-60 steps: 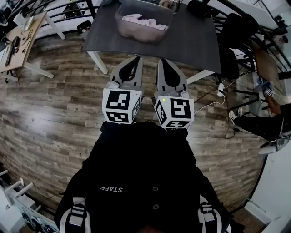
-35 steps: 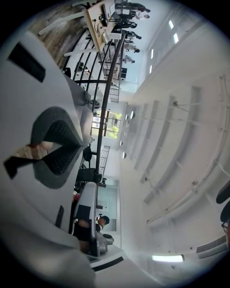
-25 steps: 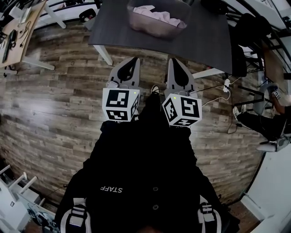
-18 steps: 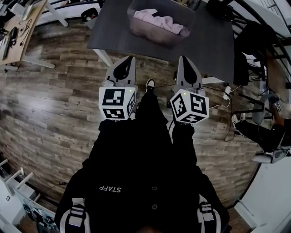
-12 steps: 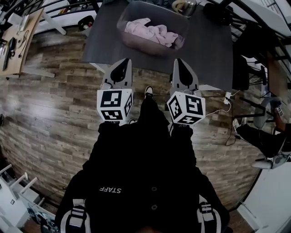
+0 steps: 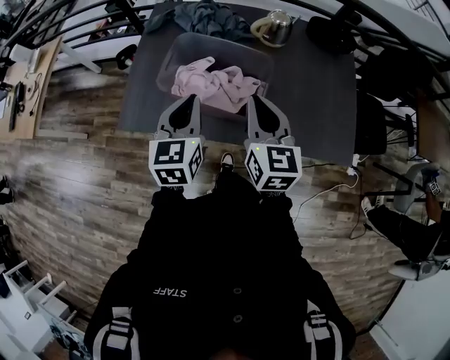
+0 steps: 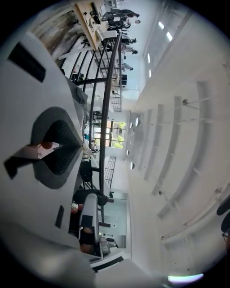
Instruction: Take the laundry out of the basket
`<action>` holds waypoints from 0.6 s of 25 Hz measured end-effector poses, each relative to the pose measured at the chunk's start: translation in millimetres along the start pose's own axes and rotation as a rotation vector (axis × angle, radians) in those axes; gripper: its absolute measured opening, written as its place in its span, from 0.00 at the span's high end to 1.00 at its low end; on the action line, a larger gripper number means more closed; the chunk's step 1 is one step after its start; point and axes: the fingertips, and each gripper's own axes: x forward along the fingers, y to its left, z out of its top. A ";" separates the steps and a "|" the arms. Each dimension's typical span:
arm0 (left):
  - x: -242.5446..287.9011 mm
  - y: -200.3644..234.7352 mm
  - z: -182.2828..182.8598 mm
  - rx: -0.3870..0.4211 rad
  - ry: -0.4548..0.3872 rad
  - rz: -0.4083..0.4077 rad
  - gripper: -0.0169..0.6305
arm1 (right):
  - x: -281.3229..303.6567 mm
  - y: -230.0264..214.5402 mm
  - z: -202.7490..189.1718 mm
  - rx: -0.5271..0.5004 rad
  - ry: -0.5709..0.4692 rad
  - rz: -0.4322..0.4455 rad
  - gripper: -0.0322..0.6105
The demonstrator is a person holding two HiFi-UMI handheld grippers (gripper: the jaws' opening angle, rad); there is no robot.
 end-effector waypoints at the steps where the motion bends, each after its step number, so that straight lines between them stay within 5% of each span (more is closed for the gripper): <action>1: 8.0 -0.5 2.3 -0.004 0.000 0.002 0.97 | 6.7 -3.6 0.1 0.000 0.006 0.010 0.93; 15: 56.4 34.2 -22.9 -0.064 0.092 0.037 0.97 | 75.2 6.7 -34.8 -0.019 0.152 0.103 0.93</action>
